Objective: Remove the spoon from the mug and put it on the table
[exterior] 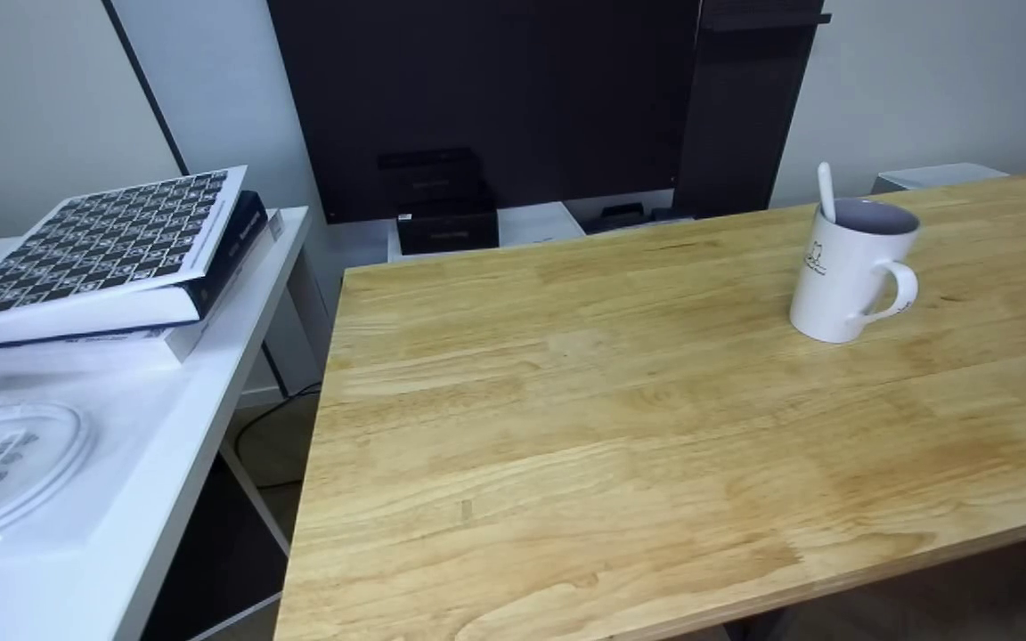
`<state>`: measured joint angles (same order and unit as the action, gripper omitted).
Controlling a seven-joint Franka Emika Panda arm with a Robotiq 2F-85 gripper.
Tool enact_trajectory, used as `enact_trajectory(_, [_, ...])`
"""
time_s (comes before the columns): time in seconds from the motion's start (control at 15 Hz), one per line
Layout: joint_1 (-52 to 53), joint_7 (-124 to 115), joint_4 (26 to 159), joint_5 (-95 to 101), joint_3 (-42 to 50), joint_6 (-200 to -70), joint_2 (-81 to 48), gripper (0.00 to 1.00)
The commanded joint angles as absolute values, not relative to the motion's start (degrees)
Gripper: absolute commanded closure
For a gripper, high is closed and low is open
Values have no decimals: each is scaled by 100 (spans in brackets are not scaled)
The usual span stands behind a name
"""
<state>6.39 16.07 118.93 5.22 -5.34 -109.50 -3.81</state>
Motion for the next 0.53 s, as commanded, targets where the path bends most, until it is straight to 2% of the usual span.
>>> enact_trajectory(0.0, [735,1608,11009,396,-713,-10741,-1145,0])
enact_trajectory(0.33, [888,1298,10265,542,-842,-10776,-1828,0])
enact_trajectory(0.4, [814,1552,10726,465,-858,-10928,-1535,0])
enact_trajectory(0.47, [838,1511,10598,470,-864,-10928,-1646,0])
